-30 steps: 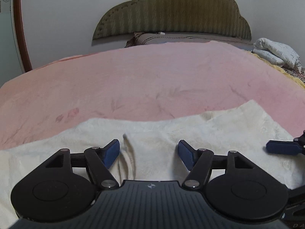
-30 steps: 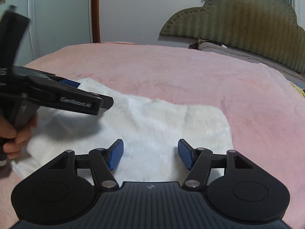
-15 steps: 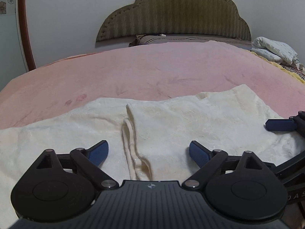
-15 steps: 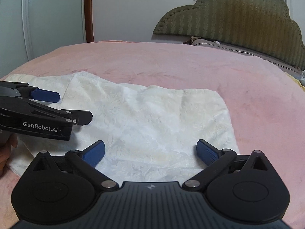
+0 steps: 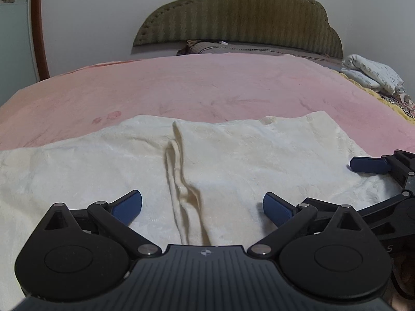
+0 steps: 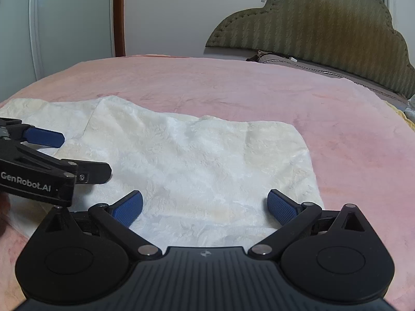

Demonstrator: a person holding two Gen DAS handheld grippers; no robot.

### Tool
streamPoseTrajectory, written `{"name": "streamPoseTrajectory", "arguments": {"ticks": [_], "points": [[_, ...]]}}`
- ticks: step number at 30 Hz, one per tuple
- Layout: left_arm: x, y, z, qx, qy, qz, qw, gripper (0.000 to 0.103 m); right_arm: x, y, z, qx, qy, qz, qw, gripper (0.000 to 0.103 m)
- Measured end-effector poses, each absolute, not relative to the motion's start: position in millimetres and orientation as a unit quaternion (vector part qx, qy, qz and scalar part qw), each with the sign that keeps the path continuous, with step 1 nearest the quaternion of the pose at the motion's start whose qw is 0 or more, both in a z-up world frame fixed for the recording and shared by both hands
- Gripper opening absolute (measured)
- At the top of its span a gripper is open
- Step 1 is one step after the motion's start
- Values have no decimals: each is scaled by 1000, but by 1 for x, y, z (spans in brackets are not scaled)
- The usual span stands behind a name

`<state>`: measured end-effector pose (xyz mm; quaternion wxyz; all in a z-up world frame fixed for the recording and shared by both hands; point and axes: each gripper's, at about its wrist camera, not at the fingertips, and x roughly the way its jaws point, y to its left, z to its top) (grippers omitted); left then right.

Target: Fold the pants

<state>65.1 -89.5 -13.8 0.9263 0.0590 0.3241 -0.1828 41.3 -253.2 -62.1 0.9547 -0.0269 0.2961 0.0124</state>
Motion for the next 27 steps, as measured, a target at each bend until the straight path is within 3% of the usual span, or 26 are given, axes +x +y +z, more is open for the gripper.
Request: {"name": "streamPoseTrajectory", "arguments": {"ticks": [27], "points": [[63, -91, -21, 66, 320, -181, 928, 103, 26, -259, -65, 6, 300, 14, 954, 103]]}}
